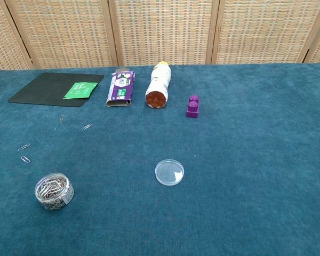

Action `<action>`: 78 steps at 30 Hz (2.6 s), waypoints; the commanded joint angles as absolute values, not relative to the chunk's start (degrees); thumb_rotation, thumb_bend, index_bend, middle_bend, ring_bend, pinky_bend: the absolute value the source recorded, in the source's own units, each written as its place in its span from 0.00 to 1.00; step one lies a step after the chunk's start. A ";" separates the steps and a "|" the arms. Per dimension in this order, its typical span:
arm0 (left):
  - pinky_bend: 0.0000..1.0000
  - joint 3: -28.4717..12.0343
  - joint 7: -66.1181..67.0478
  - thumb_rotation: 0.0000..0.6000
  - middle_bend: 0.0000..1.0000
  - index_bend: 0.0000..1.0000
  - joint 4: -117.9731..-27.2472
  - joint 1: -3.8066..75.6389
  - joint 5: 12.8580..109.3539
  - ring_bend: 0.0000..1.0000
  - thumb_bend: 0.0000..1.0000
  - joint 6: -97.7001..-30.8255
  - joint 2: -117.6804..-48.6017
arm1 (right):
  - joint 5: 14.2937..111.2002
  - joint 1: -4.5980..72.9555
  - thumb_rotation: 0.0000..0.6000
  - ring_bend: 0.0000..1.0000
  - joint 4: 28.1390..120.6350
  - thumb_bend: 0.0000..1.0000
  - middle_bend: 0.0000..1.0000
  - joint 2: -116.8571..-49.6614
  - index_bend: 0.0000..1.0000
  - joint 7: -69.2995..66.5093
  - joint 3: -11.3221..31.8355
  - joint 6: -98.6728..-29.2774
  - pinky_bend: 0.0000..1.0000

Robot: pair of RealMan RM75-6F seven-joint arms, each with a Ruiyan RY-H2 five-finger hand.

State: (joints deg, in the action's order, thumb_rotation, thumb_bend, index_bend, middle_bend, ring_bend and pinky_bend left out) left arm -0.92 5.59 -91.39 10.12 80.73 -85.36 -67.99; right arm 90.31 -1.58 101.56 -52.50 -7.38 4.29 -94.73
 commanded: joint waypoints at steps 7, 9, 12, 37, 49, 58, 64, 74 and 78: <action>0.00 -1.92 6.16 1.00 0.00 0.02 -88.32 11.72 80.39 0.00 0.11 -81.55 -69.69 | 90.55 -1.47 1.00 0.00 101.49 0.00 0.00 -52.45 0.02 -7.54 4.17 -94.41 0.00; 0.00 -2.35 6.38 1.00 0.00 0.09 -86.15 12.83 80.86 0.00 0.11 -80.38 -70.97 | 90.53 -1.41 1.00 0.00 101.50 0.00 0.00 -52.47 0.02 -7.48 4.17 -94.27 0.00; 0.00 -2.57 5.89 1.00 0.00 0.20 -80.79 16.13 81.62 0.00 0.15 -75.24 -73.52 | 90.51 -1.23 1.00 0.00 101.61 0.00 0.00 -52.52 0.02 -7.06 4.11 -93.84 0.00; 0.00 1.01 0.50 1.00 0.00 0.47 -58.84 28.94 89.72 0.00 0.37 -59.52 -86.54 | 89.56 -0.33 1.00 0.00 102.61 0.00 0.00 -53.02 0.02 -4.52 4.08 -91.68 0.00; 0.00 1.52 0.21 1.00 0.00 0.47 -57.31 29.07 88.91 0.00 0.37 -59.05 -88.25 | 89.64 -0.32 1.00 0.00 102.57 0.00 0.00 -52.72 0.02 -5.18 4.00 -91.61 0.00; 0.00 1.97 -0.73 1.00 0.00 0.49 -54.35 29.11 88.65 0.00 0.37 -58.80 -90.30 | 89.63 -0.28 1.00 0.00 102.55 0.00 0.00 -52.62 0.02 -5.60 4.01 -91.57 0.00; 0.00 1.88 -0.49 1.00 0.00 0.49 -53.93 29.33 88.31 0.00 0.37 -58.49 -90.78 | 89.58 -0.19 1.00 0.00 102.54 0.00 0.00 -52.57 0.02 -5.72 4.00 -91.40 0.00; 0.00 1.91 -0.53 1.00 0.00 0.51 -53.25 29.28 87.57 0.00 0.37 -58.05 -91.12 | 89.62 -0.21 1.00 0.00 102.52 0.00 0.00 -52.42 0.02 -6.11 3.99 -91.48 0.00; 0.00 2.00 -0.54 1.00 0.00 0.51 -52.91 29.32 87.40 0.00 0.38 -57.76 -91.28 | 89.68 -0.22 1.00 0.00 102.54 0.00 0.00 -52.44 0.02 -6.06 3.94 -91.48 0.00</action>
